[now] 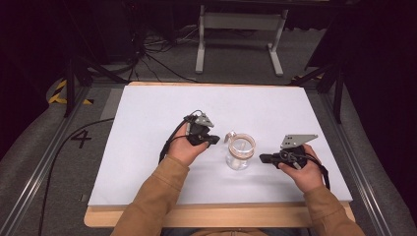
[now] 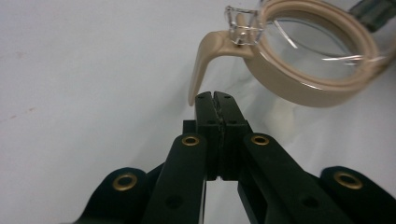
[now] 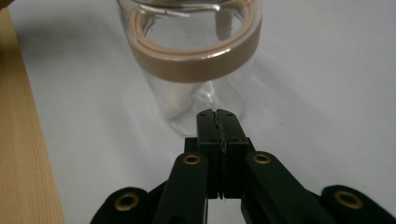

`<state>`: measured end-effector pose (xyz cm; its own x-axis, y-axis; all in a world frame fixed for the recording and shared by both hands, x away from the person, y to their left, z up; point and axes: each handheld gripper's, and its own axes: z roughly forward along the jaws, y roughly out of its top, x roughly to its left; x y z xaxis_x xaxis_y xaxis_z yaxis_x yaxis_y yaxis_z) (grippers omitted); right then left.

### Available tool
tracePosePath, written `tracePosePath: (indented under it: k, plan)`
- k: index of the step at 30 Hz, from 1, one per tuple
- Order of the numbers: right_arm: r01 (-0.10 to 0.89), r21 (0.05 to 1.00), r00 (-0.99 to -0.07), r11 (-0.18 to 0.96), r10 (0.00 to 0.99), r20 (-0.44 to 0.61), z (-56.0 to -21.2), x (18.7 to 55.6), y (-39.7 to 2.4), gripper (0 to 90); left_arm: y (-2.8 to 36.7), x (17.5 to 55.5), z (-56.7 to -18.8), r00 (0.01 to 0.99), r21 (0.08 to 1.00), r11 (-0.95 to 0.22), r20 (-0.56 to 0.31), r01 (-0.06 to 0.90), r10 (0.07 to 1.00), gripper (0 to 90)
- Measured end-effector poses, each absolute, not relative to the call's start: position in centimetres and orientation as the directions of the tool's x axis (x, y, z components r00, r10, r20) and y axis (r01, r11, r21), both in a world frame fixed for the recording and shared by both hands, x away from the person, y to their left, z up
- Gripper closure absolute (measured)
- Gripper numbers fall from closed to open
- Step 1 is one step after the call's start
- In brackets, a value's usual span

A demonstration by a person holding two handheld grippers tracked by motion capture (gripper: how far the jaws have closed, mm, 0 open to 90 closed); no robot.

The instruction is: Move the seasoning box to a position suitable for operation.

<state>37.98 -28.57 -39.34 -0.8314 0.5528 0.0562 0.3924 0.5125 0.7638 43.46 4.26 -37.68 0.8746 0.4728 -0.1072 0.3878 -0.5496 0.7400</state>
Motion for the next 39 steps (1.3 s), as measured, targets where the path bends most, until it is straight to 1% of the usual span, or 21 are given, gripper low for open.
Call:
tracePosePath:
  k: [3,8,11,13,18,24,33,39]
  plan:
    - [0.378,0.762,-0.837,0.525,0.545,0.04,-39.5,38.8,-28.2,90.0,5.1,42.4,-36.7,0.884,0.715,-0.579,-0.119,0.392,0.452,89.6]
    - [0.379,0.756,-0.838,0.534,0.545,0.036,-39.9,40.3,-27.6,90.0,6.2,40.8,-35.9,0.88,0.702,-0.589,-0.116,0.4,0.46,89.5]
    - [0.386,0.753,-0.833,0.533,0.552,0.037,-40.1,41.0,-27.6,90.0,6.6,40.7,-36.0,0.875,0.693,-0.593,-0.115,0.41,0.47,89.1]
    - [0.365,0.758,-0.838,0.541,0.546,0.014,-40.6,41.7,-27.4,90.0,7.0,40.6,-36.2,0.872,0.685,-0.596,-0.118,0.418,0.476,88.8]
    - [0.353,0.75,-0.847,0.559,0.531,0.003,-41.2,42.3,-27.2,90.0,7.6,40.6,-36.6,0.86,0.682,-0.586,-0.126,0.438,0.495,88.9]
    - [0.353,0.75,-0.848,0.559,0.53,0.005,-41.2,42.2,-27.1,90.0,7.7,40.9,-36.8,0.861,0.676,-0.59,-0.132,0.441,0.492,88.9]
    - [0.332,0.745,-0.869,0.579,0.495,0.002,-40.5,41.1,-26.2,90.0,8.0,41.2,-37.0,0.856,0.68,-0.582,-0.135,0.446,0.499,88.6]
    - [0.344,0.721,-0.869,0.601,0.495,0.003,-40.4,40.6,-25.7,90.0,7.9,41.3,-37.0,0.854,0.679,-0.578,-0.146,0.453,0.499,88.5]
